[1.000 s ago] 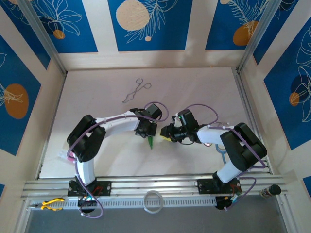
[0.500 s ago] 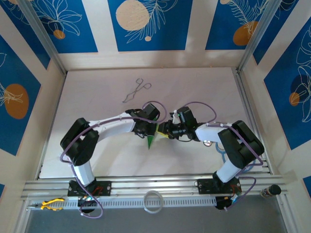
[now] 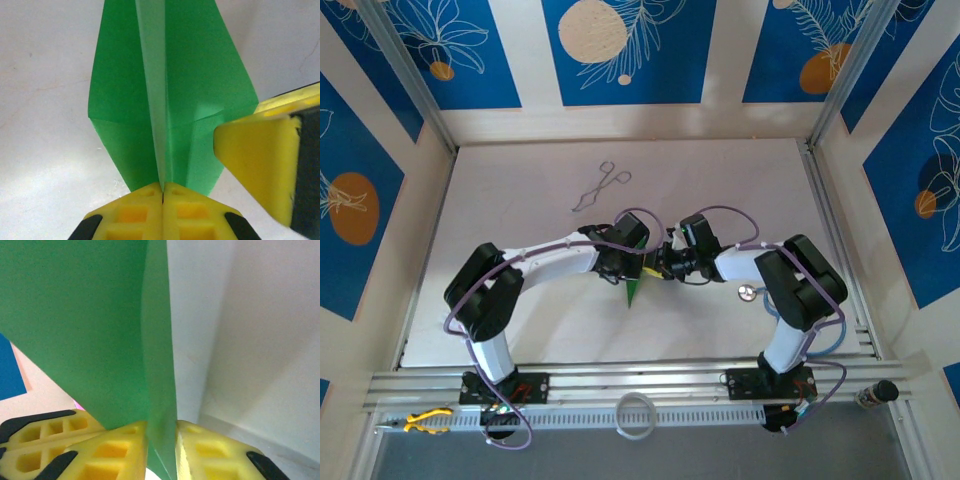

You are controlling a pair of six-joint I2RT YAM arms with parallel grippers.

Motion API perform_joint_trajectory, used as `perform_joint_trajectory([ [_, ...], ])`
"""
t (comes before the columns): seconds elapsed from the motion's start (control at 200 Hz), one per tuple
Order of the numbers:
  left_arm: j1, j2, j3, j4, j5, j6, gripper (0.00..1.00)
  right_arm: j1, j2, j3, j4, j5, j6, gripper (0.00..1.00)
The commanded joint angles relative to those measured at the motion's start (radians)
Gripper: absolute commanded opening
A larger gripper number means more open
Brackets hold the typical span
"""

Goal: Fold a paper plane with a square sheet of paper (pick it up from the middle)
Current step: Move a paper plane to the center of the table.

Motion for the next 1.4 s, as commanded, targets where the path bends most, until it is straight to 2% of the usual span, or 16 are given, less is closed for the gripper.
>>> perform_joint_trajectory([
  [0.0,-0.007,0.012,-0.004,-0.002,0.024,0.007,0.02,-0.006,0.014,0.007,-0.004,-0.019,-0.009,0.14],
  [0.225,-0.006,0.028,-0.007,0.019,0.051,-0.01,0.08,-0.006,0.022,-0.01,0.012,-0.028,-0.005,0.09],
  [0.63,0.0,0.038,-0.015,0.037,0.072,-0.039,0.16,-0.006,0.025,-0.021,0.023,-0.035,-0.003,0.09],
  [1.396,0.003,0.074,-0.013,0.047,0.078,-0.041,0.17,-0.006,0.026,-0.024,0.024,-0.04,-0.004,0.09],
])
